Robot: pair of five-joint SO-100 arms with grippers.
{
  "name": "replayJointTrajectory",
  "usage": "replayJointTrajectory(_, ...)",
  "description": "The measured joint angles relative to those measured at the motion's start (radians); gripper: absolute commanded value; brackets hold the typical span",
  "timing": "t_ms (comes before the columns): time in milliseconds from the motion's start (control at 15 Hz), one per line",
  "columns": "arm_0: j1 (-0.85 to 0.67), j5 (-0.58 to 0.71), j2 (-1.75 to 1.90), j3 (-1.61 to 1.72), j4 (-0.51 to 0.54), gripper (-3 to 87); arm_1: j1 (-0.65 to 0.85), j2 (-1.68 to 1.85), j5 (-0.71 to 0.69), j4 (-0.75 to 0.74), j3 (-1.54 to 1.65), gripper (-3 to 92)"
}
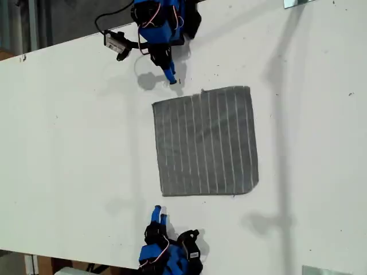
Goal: Grasp corners of a square towel and fold twice.
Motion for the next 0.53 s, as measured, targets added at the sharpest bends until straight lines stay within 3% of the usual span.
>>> replayJointTrajectory(133,0.044,0.003,-0.020,-0.018,-0.005,19.5,-0.031,-0.172,-0.012,-0.003,-0.164,19.8)
replayJointTrajectory(267,0.135,-0.020,-0.195,-0.152,-0.017,19.8,-0.077,-0.598,-0.026,-0.041,-0.434,19.7)
replayJointTrajectory(400,0.137,-0.011,-0.330,-0.212,-0.014,19.0,-0.118,-1.020,-0.044,-0.124,-0.615,19.2)
replayJointTrajectory(533,0.141,-0.011,-0.351,-0.229,-0.011,18.8,-0.133,-1.198,-0.046,-0.153,-0.704,19.1)
